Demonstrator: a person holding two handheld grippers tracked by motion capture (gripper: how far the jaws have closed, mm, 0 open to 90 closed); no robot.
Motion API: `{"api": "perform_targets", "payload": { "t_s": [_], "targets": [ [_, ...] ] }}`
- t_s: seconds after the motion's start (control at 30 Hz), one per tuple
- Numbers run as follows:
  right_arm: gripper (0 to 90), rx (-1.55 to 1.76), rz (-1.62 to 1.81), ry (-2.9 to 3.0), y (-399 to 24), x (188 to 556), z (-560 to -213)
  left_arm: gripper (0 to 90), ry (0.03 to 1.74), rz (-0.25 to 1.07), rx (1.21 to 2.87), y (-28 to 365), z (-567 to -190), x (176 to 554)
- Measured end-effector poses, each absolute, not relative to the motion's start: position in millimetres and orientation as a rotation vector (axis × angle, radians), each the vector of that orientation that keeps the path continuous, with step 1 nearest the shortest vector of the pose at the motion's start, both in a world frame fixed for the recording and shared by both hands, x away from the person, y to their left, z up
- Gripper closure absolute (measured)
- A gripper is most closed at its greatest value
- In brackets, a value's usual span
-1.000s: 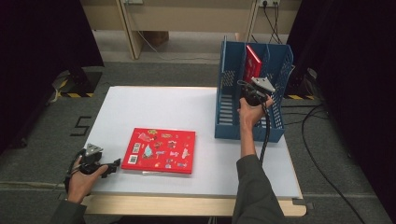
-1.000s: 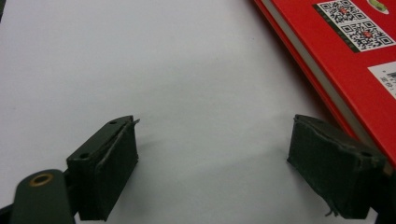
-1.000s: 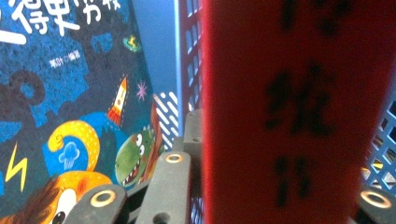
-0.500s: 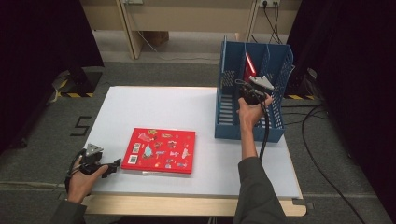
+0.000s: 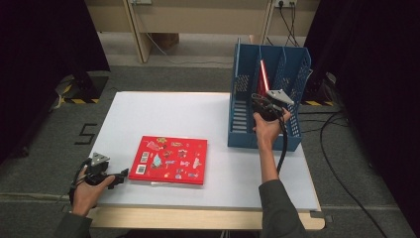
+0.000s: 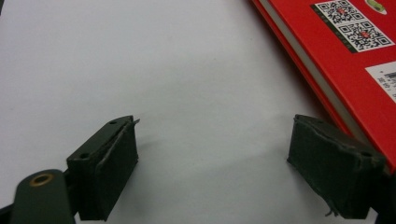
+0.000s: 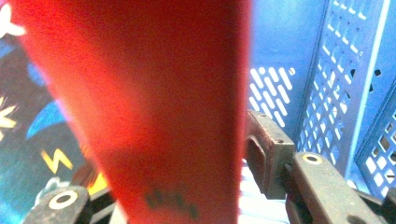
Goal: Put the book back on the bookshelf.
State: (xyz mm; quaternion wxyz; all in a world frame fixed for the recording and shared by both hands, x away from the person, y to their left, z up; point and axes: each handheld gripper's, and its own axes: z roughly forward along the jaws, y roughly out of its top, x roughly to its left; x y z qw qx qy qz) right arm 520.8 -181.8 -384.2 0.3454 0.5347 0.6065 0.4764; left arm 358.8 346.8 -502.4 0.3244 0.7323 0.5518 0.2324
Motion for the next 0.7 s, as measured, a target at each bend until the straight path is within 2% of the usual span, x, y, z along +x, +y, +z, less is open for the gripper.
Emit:
{"api": "perform_targets", "payload": {
  "t_s": [0.3, 0.43, 0.7],
  "targets": [
    [61.9, 1.369, 1.265, 1.632, -187.5, 502.4, -383.1, 14.5, 1.447, 0.611, 1.917, 346.8, -502.6, 358.5],
    [65.5, 1.35, 1.271, 1.654, -191.1, 493.2, -386.8, 14.4, 1.45, 0.611, 1.919, 346.6, -502.4, 358.4],
    [66.3, 1.362, 1.273, 1.657, -188.2, 505.6, -387.1, 14.2, 1.452, 0.611, 1.917, 346.2, -502.6, 358.8]
  ]
}}
